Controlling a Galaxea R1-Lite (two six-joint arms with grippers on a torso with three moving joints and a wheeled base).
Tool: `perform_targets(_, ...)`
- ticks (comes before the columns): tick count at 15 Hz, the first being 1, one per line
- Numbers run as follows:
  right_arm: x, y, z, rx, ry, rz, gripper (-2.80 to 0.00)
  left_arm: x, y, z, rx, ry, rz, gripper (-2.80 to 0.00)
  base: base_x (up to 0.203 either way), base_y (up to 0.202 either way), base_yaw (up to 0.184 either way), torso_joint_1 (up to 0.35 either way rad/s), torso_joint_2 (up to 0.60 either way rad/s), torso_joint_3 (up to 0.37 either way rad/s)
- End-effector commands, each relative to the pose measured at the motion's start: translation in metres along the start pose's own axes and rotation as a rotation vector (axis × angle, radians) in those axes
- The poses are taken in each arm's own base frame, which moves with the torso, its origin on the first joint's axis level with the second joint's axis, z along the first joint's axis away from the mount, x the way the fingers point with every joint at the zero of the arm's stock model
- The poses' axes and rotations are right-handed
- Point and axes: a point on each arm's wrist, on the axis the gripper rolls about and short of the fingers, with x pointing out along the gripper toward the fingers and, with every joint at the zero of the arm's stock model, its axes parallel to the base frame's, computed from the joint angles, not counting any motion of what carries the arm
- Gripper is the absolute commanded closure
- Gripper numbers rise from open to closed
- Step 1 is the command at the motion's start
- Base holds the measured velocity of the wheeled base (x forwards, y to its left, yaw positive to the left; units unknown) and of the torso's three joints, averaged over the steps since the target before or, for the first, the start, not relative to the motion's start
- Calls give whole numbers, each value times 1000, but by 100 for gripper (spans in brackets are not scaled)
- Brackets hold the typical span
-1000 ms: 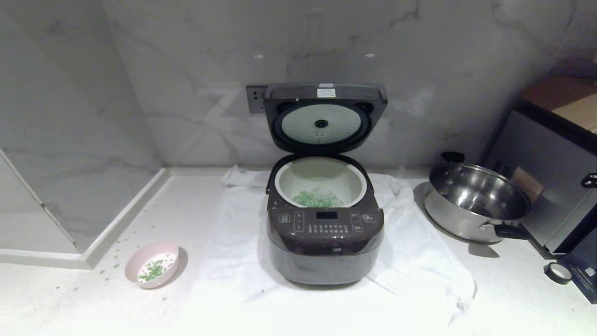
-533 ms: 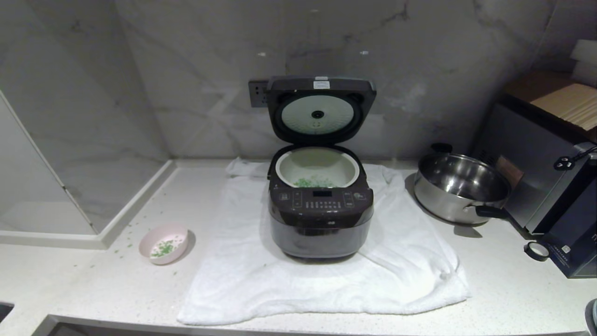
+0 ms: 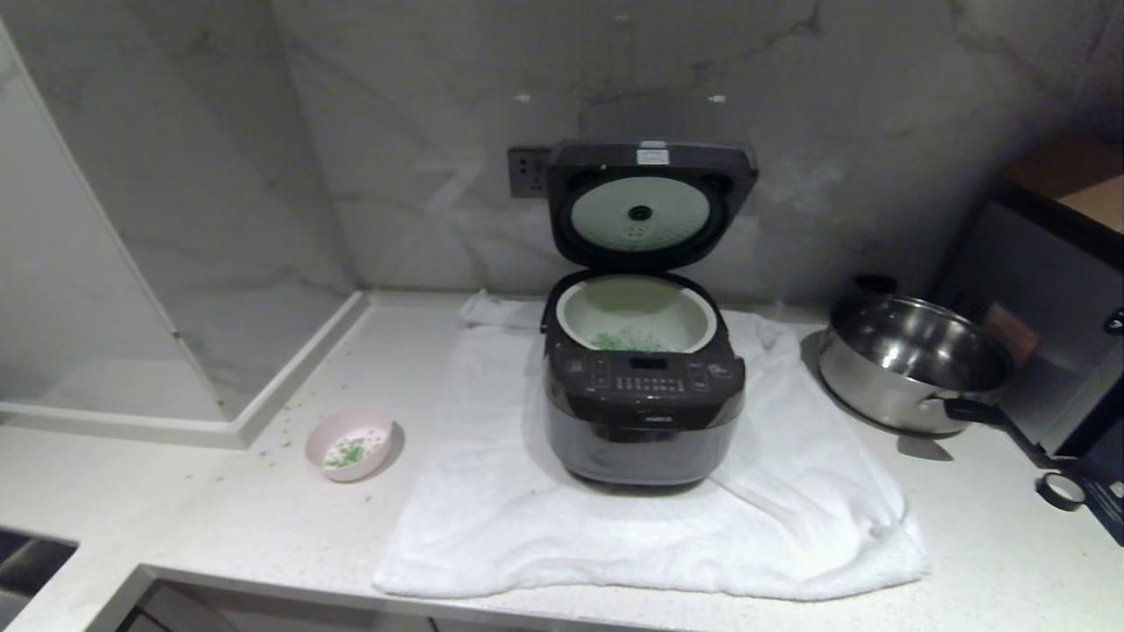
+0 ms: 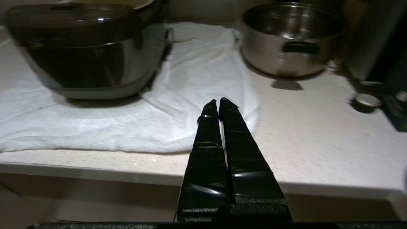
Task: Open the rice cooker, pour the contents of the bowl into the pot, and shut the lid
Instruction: Turn on the tap
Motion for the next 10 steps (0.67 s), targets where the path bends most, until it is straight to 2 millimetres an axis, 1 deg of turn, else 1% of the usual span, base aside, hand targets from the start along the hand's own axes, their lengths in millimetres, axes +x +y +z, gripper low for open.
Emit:
perform_targets(1, 0, 0, -1, 0, 3, 0, 0, 0, 0, 0, 1, 1, 0, 0, -4, -15, 160, 9, 2, 0)
perform_targets(10, 0, 0, -1, 0, 2, 0, 0, 0, 0, 0, 1, 1, 0, 0, 0, -7, 177, 3, 1, 1)
